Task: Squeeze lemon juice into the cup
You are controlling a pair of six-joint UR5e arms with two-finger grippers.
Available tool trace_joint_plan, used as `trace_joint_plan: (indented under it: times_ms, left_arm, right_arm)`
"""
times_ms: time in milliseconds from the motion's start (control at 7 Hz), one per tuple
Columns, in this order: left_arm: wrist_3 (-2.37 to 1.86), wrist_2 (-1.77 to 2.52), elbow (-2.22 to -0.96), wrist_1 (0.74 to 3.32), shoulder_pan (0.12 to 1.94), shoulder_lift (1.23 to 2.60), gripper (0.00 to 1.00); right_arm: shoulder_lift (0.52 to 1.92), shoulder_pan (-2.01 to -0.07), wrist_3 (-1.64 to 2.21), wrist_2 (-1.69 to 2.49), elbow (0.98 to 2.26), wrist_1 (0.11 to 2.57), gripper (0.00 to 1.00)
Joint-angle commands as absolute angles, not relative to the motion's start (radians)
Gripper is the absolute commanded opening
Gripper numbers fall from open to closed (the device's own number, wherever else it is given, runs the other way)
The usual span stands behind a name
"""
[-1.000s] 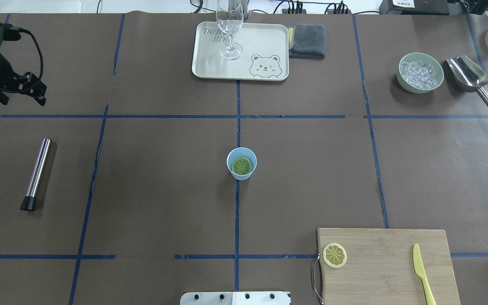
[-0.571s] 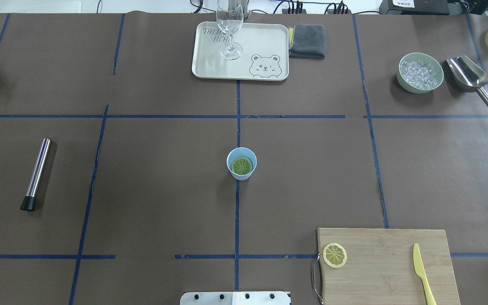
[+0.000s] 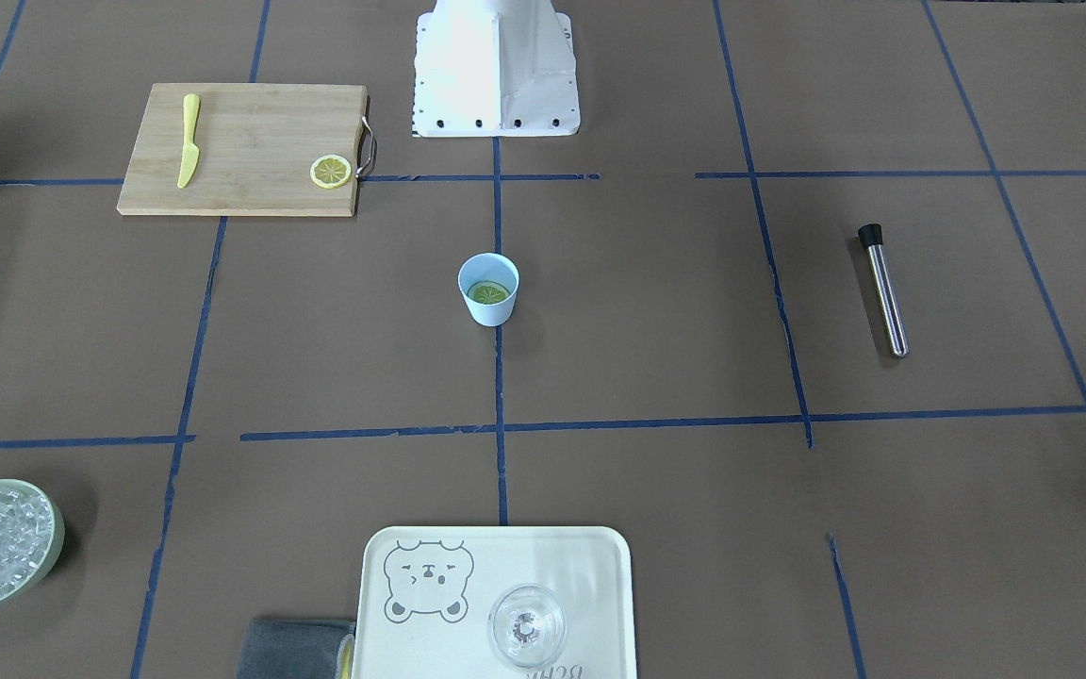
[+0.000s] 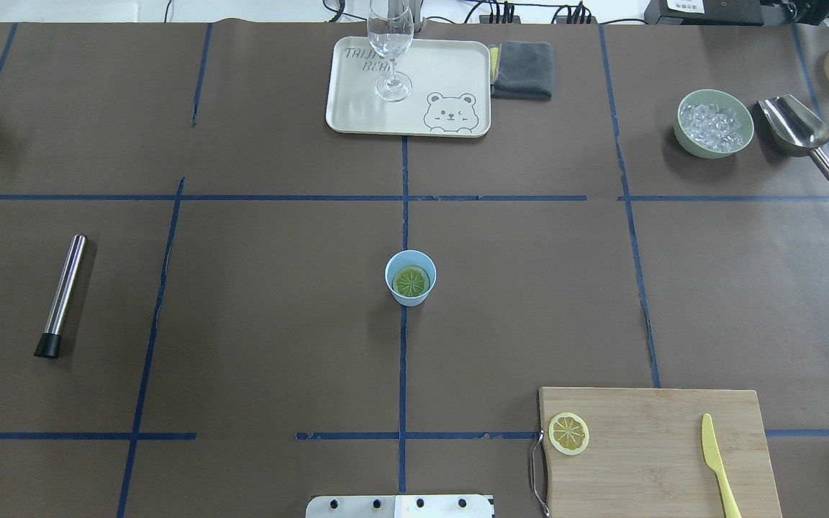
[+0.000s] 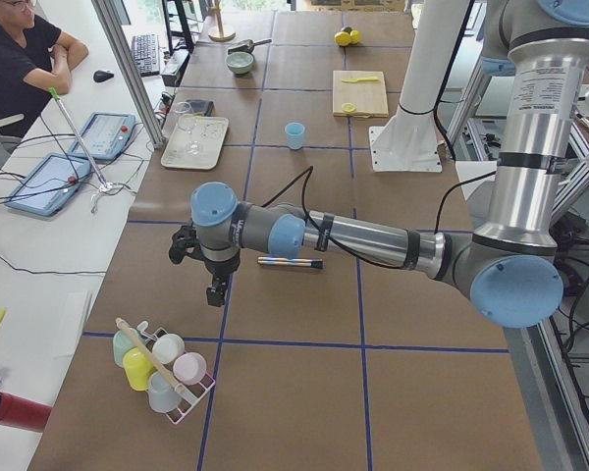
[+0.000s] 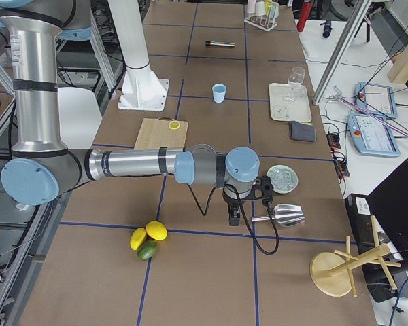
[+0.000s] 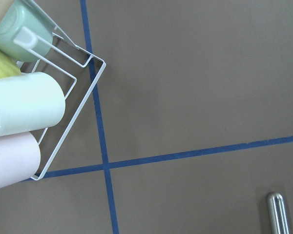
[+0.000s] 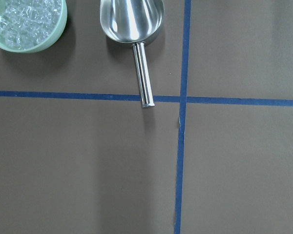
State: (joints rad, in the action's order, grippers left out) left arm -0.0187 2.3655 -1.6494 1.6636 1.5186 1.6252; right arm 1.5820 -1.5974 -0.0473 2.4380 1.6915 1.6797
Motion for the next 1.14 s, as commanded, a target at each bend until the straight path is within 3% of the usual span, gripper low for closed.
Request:
trace_joint_plan:
  times_ms: [0, 1000]
  left_arm:
    - [0.006, 2.385, -1.649, 1.723, 1.563, 1.563, 1.0]
    - [-0.001, 2.315, -1.64, 1.718, 1.563, 1.523, 1.0]
  right_arm:
    - [1.583, -1.598, -0.046, 2.439, 1.69, 1.68, 1.0]
    - [1.582, -1.598, -0.046, 2.436, 1.692, 1.68, 1.0]
